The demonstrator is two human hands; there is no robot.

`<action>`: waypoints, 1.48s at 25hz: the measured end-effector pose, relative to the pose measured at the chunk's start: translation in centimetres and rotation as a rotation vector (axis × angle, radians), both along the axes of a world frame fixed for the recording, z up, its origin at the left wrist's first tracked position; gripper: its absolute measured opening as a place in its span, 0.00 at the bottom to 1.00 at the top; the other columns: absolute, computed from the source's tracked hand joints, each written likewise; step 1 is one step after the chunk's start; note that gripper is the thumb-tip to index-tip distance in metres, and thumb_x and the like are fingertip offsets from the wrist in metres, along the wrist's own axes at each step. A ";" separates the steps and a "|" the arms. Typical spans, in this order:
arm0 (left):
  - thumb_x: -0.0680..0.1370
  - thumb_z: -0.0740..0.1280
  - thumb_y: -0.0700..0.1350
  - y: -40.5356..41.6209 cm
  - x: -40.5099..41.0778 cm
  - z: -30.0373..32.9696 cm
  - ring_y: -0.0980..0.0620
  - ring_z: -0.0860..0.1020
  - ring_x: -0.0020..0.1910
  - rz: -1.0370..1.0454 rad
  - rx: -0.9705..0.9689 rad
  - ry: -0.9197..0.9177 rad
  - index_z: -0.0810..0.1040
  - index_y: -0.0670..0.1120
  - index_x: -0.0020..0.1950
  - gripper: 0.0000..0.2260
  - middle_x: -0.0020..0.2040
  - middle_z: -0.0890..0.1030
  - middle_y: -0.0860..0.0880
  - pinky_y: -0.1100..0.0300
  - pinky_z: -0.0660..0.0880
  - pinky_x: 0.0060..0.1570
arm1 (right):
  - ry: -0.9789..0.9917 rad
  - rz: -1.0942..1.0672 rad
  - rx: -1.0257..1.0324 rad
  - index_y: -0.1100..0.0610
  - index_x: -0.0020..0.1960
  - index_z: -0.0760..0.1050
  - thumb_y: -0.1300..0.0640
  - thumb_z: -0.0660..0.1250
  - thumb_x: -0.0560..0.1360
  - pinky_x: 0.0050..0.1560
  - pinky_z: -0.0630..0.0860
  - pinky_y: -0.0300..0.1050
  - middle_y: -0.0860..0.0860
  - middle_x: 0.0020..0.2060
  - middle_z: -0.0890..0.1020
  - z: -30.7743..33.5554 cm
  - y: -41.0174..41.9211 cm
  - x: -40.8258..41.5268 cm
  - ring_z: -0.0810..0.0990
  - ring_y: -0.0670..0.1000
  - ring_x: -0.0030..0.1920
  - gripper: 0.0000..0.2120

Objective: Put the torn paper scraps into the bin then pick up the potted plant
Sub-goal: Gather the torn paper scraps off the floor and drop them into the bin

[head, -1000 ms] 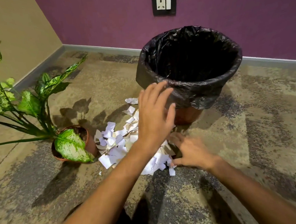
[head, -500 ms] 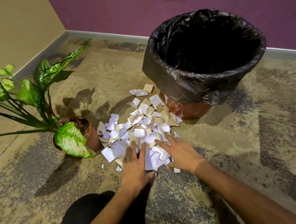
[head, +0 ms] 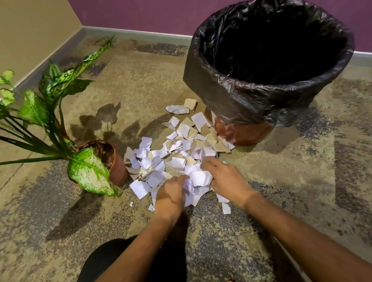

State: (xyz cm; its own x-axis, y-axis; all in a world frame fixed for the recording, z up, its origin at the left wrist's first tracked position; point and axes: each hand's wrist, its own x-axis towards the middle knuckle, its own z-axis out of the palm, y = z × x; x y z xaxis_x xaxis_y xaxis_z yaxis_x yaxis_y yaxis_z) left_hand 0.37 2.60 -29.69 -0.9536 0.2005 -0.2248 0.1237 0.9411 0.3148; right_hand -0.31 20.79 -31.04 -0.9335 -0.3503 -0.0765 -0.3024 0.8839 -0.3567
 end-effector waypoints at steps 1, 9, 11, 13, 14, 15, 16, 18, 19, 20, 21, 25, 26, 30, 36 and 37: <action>0.78 0.60 0.38 0.1 0.0 0.2 0.45 0.78 0.53 0.013 0.030 -0.009 0.74 0.48 0.65 0.16 0.55 0.80 0.46 0.59 0.71 0.49 | -0.008 0.001 0.001 0.50 0.68 0.68 0.67 0.69 0.65 0.36 0.77 0.51 0.51 0.71 0.66 0.3 -0.2 -0.2 0.80 0.60 0.42 0.34; 0.75 0.61 0.33 -0.7 -0.1 1.5 0.52 0.78 0.37 0.246 0.218 -0.067 0.80 0.44 0.56 0.15 0.47 0.84 0.45 0.72 0.67 0.35 | -0.045 0.163 0.109 0.56 0.61 0.76 0.71 0.62 0.70 0.48 0.76 0.49 0.52 0.69 0.69 0.5 -1.5 -0.2 0.78 0.58 0.55 0.22; 0.75 0.60 0.33 -0.8 -0.1 2.1 0.57 0.76 0.28 0.318 0.291 -0.053 0.80 0.43 0.56 0.15 0.42 0.84 0.45 0.73 0.69 0.29 | -0.026 0.137 0.076 0.58 0.56 0.79 0.71 0.62 0.68 0.47 0.77 0.48 0.52 0.60 0.76 0.2 -1.0 0.1 0.79 0.57 0.52 0.19; 0.74 0.61 0.33 -0.7 -0.3 2.7 0.56 0.77 0.28 0.367 0.347 0.003 0.81 0.44 0.55 0.14 0.42 0.84 0.45 0.67 0.75 0.33 | -0.005 0.082 0.012 0.58 0.54 0.80 0.71 0.62 0.67 0.46 0.79 0.50 0.51 0.57 0.78 0.4 -0.6 0.1 0.80 0.58 0.49 0.19; 0.74 0.61 0.33 -0.6 -0.5 3.1 0.53 0.79 0.29 0.384 0.368 0.035 0.81 0.45 0.54 0.14 0.43 0.84 0.45 0.61 0.78 0.36 | 0.018 0.056 -0.024 0.59 0.54 0.80 0.71 0.63 0.67 0.48 0.79 0.51 0.51 0.57 0.78 0.9 -0.3 0.1 0.80 0.58 0.50 0.18; 0.74 0.62 0.33 -0.4 -0.7 3.6 0.51 0.80 0.31 0.400 0.388 0.072 0.82 0.46 0.53 0.14 0.45 0.84 0.45 0.58 0.79 0.36 | 0.049 0.031 -0.059 0.59 0.54 0.80 0.71 0.63 0.67 0.51 0.79 0.52 0.51 0.58 0.78 1.6 0.0 0.0 0.80 0.58 0.52 0.19; 0.73 0.62 0.33 -0.1 -1.0 4.1 0.52 0.79 0.32 0.409 0.407 0.117 0.82 0.46 0.53 0.14 0.48 0.84 0.46 0.61 0.77 0.35 | 0.086 -0.001 -0.105 0.59 0.55 0.81 0.71 0.64 0.67 0.55 0.77 0.51 0.52 0.59 0.79 2.7 0.3 -0.1 0.80 0.57 0.54 0.19; 0.72 0.64 0.32 0.5 -1.5 5.5 0.59 0.75 0.30 0.410 0.447 0.223 0.83 0.45 0.52 0.14 0.49 0.84 0.48 0.72 0.68 0.30 | 0.159 -0.069 -0.220 0.59 0.53 0.82 0.71 0.68 0.67 0.61 0.75 0.48 0.51 0.59 0.80 5.3 0.7 -0.3 0.79 0.53 0.56 0.17; 0.72 0.64 0.32 0.9 -1.7 6.3 0.61 0.73 0.26 0.413 0.480 0.271 0.84 0.45 0.51 0.14 0.47 0.85 0.49 0.72 0.66 0.28 | 0.205 -0.084 -0.276 0.58 0.50 0.83 0.70 0.70 0.68 0.60 0.76 0.49 0.51 0.58 0.81 6.8 0.7 -0.4 0.80 0.52 0.55 0.14; 0.72 0.64 0.33 1.4 -2.0 7.4 0.61 0.71 0.24 0.421 0.526 0.310 0.84 0.45 0.50 0.13 0.46 0.85 0.49 0.72 0.66 0.26 | 0.252 -0.086 -0.326 0.58 0.47 0.83 0.69 0.73 0.67 0.58 0.77 0.49 0.50 0.56 0.82 8.3 0.7 -0.6 0.81 0.51 0.53 0.12; 0.72 0.65 0.33 1.8 -2.2 8.5 0.60 0.71 0.22 0.440 0.592 0.343 0.84 0.46 0.49 0.13 0.44 0.85 0.50 0.72 0.65 0.25 | 0.308 -0.082 -0.366 0.58 0.46 0.83 0.69 0.74 0.65 0.56 0.78 0.48 0.50 0.54 0.82 9.8 0.6 -0.7 0.81 0.51 0.52 0.11; 0.71 0.66 0.33 4.2 -3.6 13.7 0.55 0.67 0.23 0.561 0.882 0.418 0.84 0.50 0.43 0.13 0.29 0.80 0.46 0.64 0.64 0.24 | 0.563 -0.138 -0.476 0.58 0.44 0.83 0.69 0.73 0.65 0.50 0.78 0.42 0.50 0.52 0.83 16.8 1.7 -1.6 0.82 0.50 0.49 0.10; 0.71 0.66 0.32 4.8 -3.9 15.2 0.52 0.68 0.25 0.569 0.953 0.432 0.83 0.50 0.41 0.13 0.29 0.80 0.45 0.61 0.65 0.24 | 0.627 -0.165 -0.501 0.58 0.44 0.83 0.68 0.72 0.66 0.50 0.78 0.42 0.50 0.52 0.83 18.6 2.3 -2.1 0.82 0.49 0.49 0.09; 0.70 0.69 0.33 6.3 -5.0 19.4 0.48 0.75 0.27 0.558 1.153 0.449 0.84 0.48 0.40 0.10 0.31 0.82 0.48 0.57 0.71 0.26 | 0.715 -0.382 -0.472 0.60 0.42 0.81 0.65 0.67 0.68 0.47 0.78 0.46 0.52 0.46 0.83 23.5 5.8 -5.4 0.81 0.51 0.47 0.05; 0.67 0.70 0.33 7.8 -6.2 21.9 0.50 0.74 0.27 0.484 1.163 0.423 0.84 0.48 0.39 0.11 0.32 0.83 0.46 0.56 0.69 0.25 | 0.256 -0.614 -0.326 0.57 0.54 0.79 0.57 0.77 0.67 0.46 0.73 0.45 0.54 0.50 0.81 24.4 9.3 -9.5 0.78 0.54 0.50 0.17; 0.67 0.70 0.32 8.0 -6.5 22.4 0.52 0.74 0.27 0.482 1.137 0.441 0.84 0.48 0.39 0.11 0.32 0.83 0.47 0.58 0.70 0.25 | 0.214 -0.615 -0.313 0.55 0.60 0.77 0.55 0.78 0.66 0.52 0.74 0.47 0.55 0.56 0.79 24.2 9.3 -9.7 0.77 0.55 0.56 0.24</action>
